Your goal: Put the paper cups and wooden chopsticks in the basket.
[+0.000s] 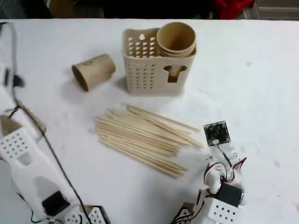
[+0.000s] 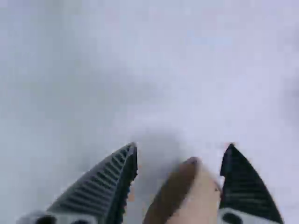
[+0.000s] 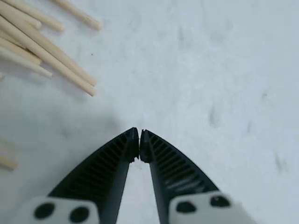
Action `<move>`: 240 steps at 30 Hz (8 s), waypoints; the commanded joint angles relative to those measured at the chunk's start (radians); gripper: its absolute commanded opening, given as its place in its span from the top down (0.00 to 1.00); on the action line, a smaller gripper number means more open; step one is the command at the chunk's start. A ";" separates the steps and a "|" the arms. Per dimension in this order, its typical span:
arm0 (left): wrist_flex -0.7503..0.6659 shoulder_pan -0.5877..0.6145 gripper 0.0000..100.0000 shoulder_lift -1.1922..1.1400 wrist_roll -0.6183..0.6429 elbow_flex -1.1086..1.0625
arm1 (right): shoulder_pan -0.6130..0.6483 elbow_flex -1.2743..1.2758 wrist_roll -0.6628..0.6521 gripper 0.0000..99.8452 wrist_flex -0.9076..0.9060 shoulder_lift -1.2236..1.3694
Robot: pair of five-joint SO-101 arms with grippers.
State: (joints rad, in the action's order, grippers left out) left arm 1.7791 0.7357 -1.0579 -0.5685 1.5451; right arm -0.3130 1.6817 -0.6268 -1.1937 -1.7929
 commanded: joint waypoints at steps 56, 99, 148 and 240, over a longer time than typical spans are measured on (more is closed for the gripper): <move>0.008 0.151 0.74 0.630 0.172 -0.842 | 0.007 0.008 -0.011 0.98 0.012 -0.007; 0.009 0.084 0.98 0.476 -0.095 -1.204 | 0.002 0.008 -0.011 0.98 0.010 -0.007; -0.838 -1.280 0.98 0.835 0.390 -0.793 | 0.008 0.008 -0.011 0.98 0.012 -0.007; -1.089 -0.400 0.78 1.059 -0.127 -1.755 | 0.008 0.008 -0.011 0.98 0.012 -0.007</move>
State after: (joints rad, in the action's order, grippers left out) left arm 0.8447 0.3828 0.0084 -0.3721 -0.1672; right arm -0.3130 1.6817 -0.6268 -1.1937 -1.7929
